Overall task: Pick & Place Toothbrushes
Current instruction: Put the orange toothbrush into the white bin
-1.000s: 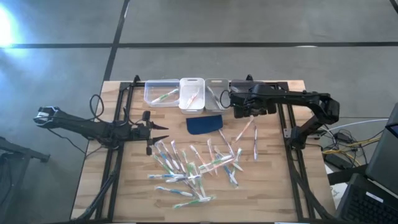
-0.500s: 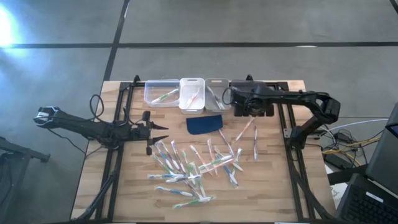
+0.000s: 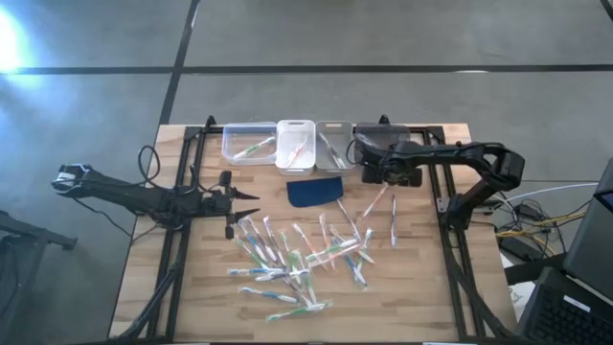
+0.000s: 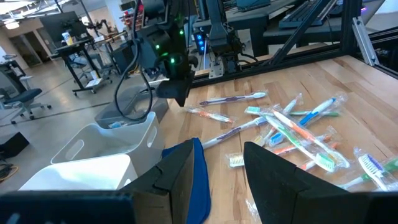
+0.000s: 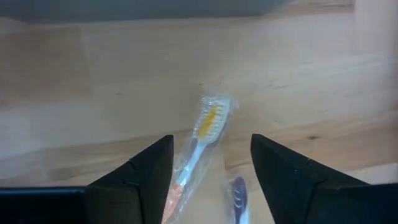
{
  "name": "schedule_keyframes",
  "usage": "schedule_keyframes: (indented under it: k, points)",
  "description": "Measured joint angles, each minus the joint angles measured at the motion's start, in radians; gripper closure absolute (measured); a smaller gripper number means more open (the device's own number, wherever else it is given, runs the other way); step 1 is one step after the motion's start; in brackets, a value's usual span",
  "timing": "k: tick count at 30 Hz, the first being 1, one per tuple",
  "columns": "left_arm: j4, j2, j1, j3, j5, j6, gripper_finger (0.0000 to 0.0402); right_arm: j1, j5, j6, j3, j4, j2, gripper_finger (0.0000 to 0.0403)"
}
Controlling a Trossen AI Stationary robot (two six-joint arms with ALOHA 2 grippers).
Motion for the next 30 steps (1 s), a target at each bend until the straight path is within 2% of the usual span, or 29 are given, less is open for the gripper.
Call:
schedule_keyframes:
  k: [7, 14, 19, 30]
  points:
    - [0.000, 0.000, 0.000, 0.000, 0.000, 0.000, 0.0254, 0.000, 0.000, 0.005, -0.058, 0.108, 0.000, 0.0161]
    - [0.000, 0.000, 0.000, 0.000, 0.000, 0.000, 0.0254, -0.003, -0.004, 0.028, -0.112, 0.164, 0.000, 0.0152]
    - [0.000, 0.000, 0.000, 0.000, 0.000, 0.000, 0.0254, -0.006, 0.000, 0.031, -0.119, 0.170, 0.000, 0.0172]
    - [0.000, 0.000, 0.000, 0.000, 0.000, 0.000, 0.0254, -0.006, 0.002, 0.031, -0.119, 0.177, 0.000, 0.0245]
